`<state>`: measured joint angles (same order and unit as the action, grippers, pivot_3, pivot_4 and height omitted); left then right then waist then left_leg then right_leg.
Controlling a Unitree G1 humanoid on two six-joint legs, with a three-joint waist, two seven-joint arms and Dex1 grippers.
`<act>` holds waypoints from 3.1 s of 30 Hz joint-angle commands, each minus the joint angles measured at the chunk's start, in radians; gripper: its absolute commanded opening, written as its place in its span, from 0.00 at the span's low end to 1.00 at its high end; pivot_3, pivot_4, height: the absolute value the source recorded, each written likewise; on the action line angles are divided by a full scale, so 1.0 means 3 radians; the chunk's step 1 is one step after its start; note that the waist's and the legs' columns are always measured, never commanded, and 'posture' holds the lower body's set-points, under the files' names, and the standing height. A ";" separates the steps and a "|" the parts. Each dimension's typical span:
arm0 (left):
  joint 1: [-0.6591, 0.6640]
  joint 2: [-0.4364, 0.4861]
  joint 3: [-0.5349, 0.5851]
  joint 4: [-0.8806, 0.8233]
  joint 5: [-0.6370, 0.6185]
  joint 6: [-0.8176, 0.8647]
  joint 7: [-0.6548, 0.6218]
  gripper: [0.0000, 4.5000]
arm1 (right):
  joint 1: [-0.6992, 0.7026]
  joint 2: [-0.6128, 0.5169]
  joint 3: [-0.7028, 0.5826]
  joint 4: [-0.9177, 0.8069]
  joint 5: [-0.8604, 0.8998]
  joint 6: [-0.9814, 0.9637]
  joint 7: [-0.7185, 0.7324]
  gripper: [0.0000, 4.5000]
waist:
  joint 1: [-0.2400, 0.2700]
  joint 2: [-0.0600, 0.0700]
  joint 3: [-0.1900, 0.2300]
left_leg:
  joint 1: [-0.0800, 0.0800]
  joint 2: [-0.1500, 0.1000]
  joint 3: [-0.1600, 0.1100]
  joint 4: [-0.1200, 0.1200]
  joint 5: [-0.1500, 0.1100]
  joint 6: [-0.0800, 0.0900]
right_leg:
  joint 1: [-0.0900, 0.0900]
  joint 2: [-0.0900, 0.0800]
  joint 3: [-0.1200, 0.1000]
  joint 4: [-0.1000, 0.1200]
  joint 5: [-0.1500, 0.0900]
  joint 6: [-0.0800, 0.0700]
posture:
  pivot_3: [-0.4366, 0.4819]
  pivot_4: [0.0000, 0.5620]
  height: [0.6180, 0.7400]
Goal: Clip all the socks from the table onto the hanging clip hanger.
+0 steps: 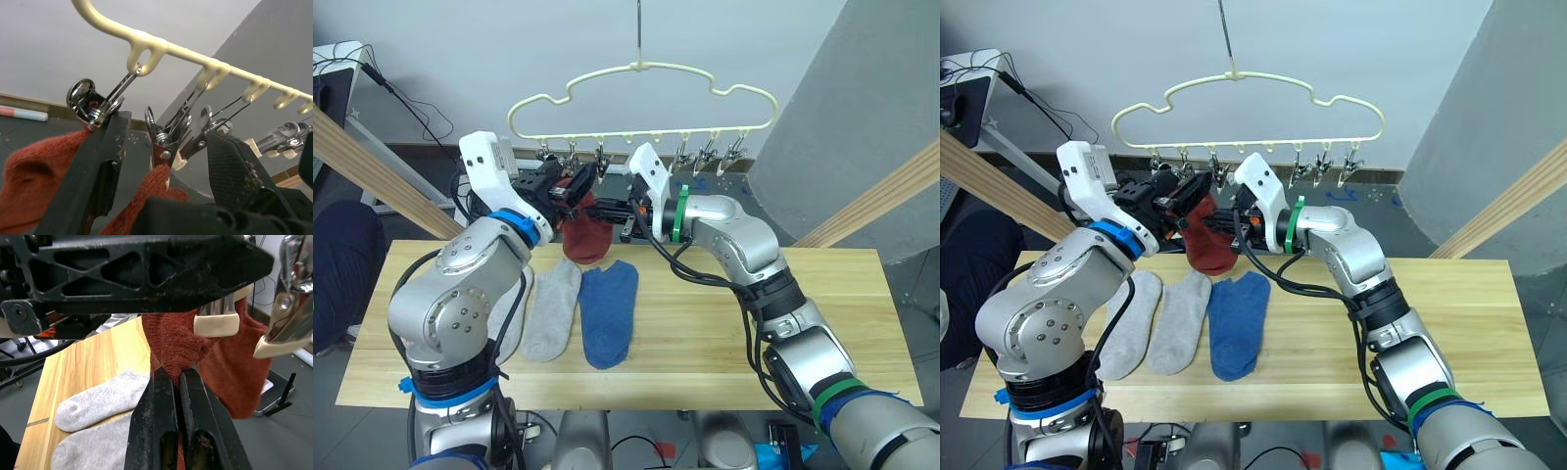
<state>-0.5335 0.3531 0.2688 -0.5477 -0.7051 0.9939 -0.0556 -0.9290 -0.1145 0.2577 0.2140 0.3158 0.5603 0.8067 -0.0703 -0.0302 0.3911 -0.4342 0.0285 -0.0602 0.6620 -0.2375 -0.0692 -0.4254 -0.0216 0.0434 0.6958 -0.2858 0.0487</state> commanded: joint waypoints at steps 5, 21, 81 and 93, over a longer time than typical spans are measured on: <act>0.0167 0.0213 -0.0053 -0.0392 -0.0078 -0.0017 -0.0149 0.62 | 0.0004 0.0009 -0.0019 -0.0199 0.0052 0.0036 0.0078 0.00 | 0.0004 0.0000 0.0000 | 0.0000 0.0001 0.0000 -0.0001 0.0000 0.0000 | -0.0001 0.0000 0.0000 0.0000 0.0000 0.0000 | 0.42 0.62 1.00; 0.0918 0.0831 0.0403 -0.1011 -0.0376 0.0001 -0.0399 0.64 | 0.0108 -0.0093 -0.0001 -0.0358 0.0060 0.0200 0.0154 0.45 | 0.0049 -0.0001 -0.0001 | 0.0000 0.0003 -0.0002 -0.0002 0.0000 -0.0001 | -0.0003 0.0000 0.0000 0.0001 0.0000 0.0000 | 0.44 0.62 1.00; 0.0900 0.0217 -0.0727 -0.0416 0.0915 -0.1305 -0.0534 0.64 | 0.1667 -0.2116 -0.1578 -0.3391 0.2075 0.1351 -0.0652 0.99 | -0.0144 -0.0013 -0.0064 | 0.0003 -0.0003 -0.0002 0.0009 0.0000 0.0014 | 0.0006 0.0004 0.0001 0.0007 0.0005 -0.0004 | 0.17 0.57 1.00; 0.0740 0.0094 -0.0655 -0.0315 0.0899 -0.1174 -0.0498 0.64 | 0.1738 -0.2135 -0.1538 -0.3473 0.2230 0.1352 -0.0869 0.99 | -0.0149 -0.0012 -0.0064 | 0.0004 -0.0002 -0.0003 0.0010 0.0000 0.0015 | 0.0008 0.0005 0.0001 0.0007 0.0005 -0.0003 | 0.16 0.63 1.00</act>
<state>-0.3007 0.3857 0.0501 -0.6193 -0.4351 0.6474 -0.2075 -0.4102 -0.7434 -0.1922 -0.7831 0.9618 0.9863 0.5591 -0.1150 -0.0339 0.3720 -0.4331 0.0277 -0.0611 0.6651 -0.2374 -0.0645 -0.4228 -0.0200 0.0437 0.6980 -0.2842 0.0478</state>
